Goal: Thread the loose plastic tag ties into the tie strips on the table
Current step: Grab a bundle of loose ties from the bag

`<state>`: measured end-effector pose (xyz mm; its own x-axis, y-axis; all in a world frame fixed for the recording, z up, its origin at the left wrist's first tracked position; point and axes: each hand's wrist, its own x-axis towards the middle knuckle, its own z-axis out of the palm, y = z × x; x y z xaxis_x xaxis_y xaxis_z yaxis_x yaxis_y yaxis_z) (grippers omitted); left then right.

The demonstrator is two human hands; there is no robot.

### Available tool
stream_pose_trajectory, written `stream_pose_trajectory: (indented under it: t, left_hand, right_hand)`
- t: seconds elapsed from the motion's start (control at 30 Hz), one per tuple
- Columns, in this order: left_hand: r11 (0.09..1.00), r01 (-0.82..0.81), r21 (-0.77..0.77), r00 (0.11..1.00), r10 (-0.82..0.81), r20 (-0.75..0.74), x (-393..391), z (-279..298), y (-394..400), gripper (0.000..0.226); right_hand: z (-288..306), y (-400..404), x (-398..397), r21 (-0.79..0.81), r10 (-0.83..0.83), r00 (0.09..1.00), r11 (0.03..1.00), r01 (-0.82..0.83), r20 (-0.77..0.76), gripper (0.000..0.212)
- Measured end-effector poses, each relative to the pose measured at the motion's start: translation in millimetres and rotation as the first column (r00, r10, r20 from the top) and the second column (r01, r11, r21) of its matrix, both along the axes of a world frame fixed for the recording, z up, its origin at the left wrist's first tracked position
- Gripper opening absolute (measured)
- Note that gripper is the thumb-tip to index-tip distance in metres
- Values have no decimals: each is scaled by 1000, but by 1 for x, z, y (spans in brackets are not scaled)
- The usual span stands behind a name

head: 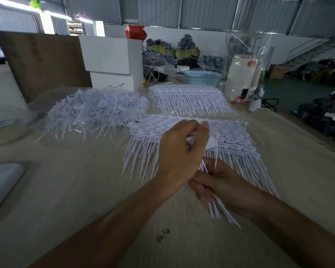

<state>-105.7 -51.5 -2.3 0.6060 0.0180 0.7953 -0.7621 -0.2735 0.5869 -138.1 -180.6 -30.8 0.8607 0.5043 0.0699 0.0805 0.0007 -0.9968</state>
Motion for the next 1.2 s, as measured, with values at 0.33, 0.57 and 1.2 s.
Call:
stream_pose_trajectory:
  t: [0.33, 0.57, 1.2]
  left_hand:
    - [963, 169, 208, 985, -159, -63, 5, -5, -3, 14]
    - [998, 10, -58, 981, -21, -192, 18, -4, 8, 46]
    - [968, 191, 163, 923, -121, -366, 68, 0, 91, 40]
  right_hand:
    - [5, 2, -10, -173, -13, 986, 985, -16, -165, 20]
    - [12, 5, -11, -42, -29, 997, 999, 26, -72, 17]
    - [-5, -7, 8, -382, -182, 783, 794, 474, 595, 32]
